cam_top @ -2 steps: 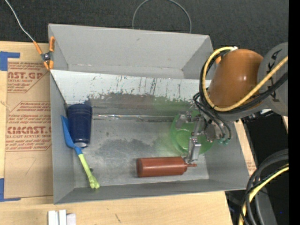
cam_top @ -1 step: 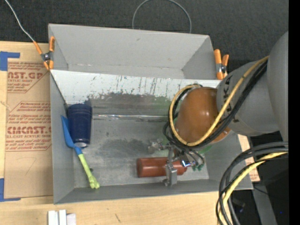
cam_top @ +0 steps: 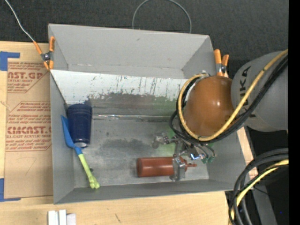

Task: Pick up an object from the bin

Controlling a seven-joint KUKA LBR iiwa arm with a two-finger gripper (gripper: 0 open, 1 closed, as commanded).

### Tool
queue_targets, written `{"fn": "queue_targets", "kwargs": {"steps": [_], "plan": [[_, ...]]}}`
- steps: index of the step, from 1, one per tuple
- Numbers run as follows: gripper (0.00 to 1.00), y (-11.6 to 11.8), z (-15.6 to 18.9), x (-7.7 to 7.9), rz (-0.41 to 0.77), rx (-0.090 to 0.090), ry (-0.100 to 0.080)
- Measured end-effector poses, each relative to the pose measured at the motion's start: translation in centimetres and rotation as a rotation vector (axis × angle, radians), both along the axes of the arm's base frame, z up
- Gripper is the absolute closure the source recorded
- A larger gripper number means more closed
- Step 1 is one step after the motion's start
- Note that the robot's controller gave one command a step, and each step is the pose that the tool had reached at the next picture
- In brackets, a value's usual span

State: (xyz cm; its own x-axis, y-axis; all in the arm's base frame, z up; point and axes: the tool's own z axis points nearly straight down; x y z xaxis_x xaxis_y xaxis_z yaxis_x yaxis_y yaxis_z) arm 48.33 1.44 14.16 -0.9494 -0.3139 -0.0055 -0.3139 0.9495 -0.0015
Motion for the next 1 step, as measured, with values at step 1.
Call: {"fn": "queue_targets", "kwargs": {"steps": [1], "plan": [[0.00, 0.71, -4.22, -0.16, -0.094, 0.002, 0.008]]}}
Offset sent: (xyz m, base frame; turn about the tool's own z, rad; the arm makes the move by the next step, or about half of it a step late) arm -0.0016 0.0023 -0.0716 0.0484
